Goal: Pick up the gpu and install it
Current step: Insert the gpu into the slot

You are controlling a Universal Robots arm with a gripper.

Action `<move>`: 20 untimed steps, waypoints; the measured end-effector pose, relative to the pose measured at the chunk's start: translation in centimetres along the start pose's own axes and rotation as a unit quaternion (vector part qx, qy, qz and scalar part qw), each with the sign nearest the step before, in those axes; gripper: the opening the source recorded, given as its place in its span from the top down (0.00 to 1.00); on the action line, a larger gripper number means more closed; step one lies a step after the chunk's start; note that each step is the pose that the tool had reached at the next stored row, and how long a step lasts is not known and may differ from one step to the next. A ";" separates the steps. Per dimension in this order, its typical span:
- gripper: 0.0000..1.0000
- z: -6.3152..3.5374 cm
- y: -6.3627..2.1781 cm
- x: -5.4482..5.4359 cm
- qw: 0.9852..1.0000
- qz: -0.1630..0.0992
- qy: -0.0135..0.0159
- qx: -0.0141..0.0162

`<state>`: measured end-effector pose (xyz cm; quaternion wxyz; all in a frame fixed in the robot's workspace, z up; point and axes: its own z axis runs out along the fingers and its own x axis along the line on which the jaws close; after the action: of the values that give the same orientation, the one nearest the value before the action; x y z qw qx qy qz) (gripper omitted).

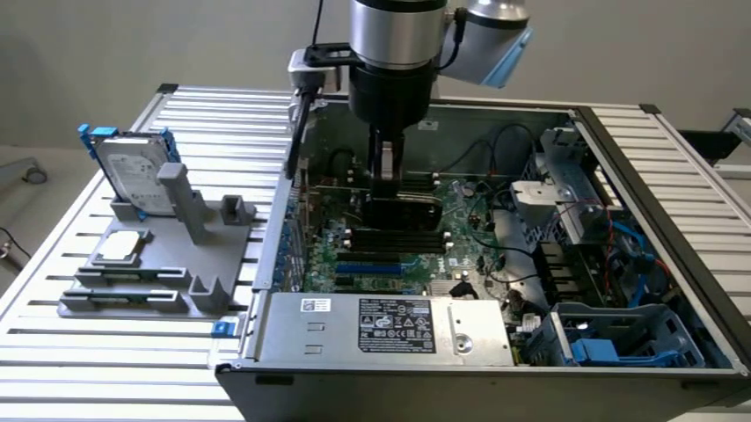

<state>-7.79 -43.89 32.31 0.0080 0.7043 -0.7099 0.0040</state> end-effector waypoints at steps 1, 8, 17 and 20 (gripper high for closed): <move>0.74 0.12 0.00 0.0 1.000 0.000 0.000 0.000; 0.74 0.47 -0.16 0.1 1.000 -0.001 0.001 0.000; 0.74 0.97 -0.17 0.4 1.000 -0.001 0.001 0.000; 0.74 1.08 -0.17 0.6 1.000 -0.001 0.001 0.000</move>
<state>-7.63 -44.49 31.23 0.0085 0.7049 -0.7092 0.0046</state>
